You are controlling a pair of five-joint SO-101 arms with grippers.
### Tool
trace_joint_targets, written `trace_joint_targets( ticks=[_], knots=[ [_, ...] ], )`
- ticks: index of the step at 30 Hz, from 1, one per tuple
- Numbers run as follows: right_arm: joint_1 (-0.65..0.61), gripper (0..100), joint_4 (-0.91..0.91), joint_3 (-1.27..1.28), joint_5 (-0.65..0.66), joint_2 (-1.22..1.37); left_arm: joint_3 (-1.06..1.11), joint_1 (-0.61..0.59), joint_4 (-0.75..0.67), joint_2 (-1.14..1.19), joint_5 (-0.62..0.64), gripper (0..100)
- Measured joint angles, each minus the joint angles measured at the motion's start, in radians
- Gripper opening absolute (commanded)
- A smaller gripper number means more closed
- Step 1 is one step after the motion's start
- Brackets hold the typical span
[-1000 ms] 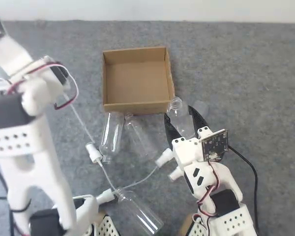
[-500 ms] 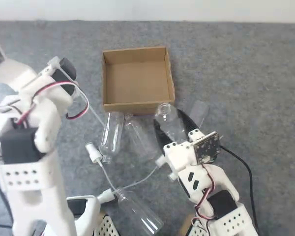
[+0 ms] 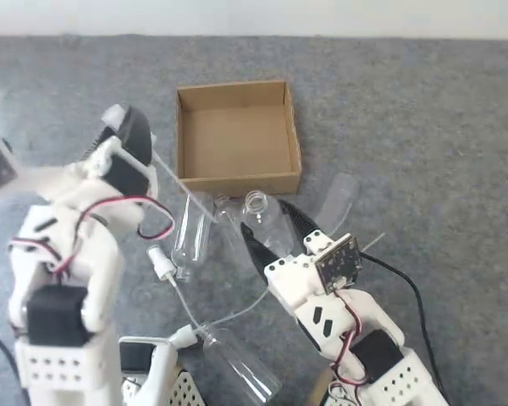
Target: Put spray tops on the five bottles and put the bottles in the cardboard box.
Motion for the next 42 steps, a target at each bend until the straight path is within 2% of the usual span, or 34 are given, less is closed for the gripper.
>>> trace_joint_targets(
  ticks=[7,9,17,32,37,42],
  knots=[
    [-0.054,7.3,0.031,0.000,0.005,0.000,0.192,0.002,-0.120,-0.193,0.011,1],
    [-0.078,7.3,0.041,0.000,0.041,0.000,0.227,0.003,-0.143,-0.239,0.011,1],
    [-0.109,7.2,0.066,0.000,0.092,0.000,0.261,0.002,-0.158,-0.374,0.011,1],
    [-0.109,7.2,0.066,0.000,0.094,0.000,0.325,0.011,-0.158,-0.402,0.011,1],
    [-0.146,7.2,0.089,0.000,0.104,0.000,0.325,0.081,-0.158,-0.402,0.011,1],
    [-0.155,7.2,0.092,0.000,0.130,-0.002,0.325,0.094,-0.158,-0.404,0.006,1]
  ],
)
